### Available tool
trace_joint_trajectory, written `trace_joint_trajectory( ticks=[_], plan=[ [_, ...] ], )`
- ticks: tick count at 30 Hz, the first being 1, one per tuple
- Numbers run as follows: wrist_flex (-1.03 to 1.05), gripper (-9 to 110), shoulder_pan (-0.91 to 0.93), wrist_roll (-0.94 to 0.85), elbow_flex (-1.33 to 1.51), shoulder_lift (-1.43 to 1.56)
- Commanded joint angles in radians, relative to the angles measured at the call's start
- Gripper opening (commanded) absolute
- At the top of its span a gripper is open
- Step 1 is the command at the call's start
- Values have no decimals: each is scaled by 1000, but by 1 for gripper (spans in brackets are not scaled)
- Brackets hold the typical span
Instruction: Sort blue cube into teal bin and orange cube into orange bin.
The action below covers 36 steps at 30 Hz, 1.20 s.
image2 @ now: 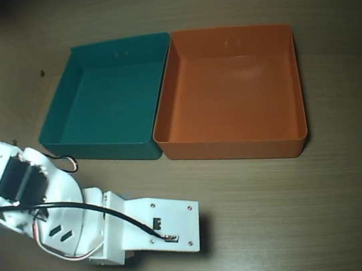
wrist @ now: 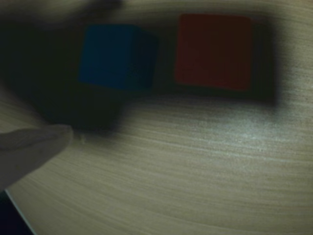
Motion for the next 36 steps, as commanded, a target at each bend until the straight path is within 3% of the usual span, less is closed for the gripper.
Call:
trace_joint_trajectory(
  ticks=[1,20,24,31,36],
  plan=[
    [-14,31,2,-6,-67,-9],
    [-17,30,-34,-2,-84,-186],
    [-17,21,-37,0,-84,-186],
    [-15,-5,-38,0,-84,-178],
    [-15,-5,-32,2,-84,-172]
  ],
)
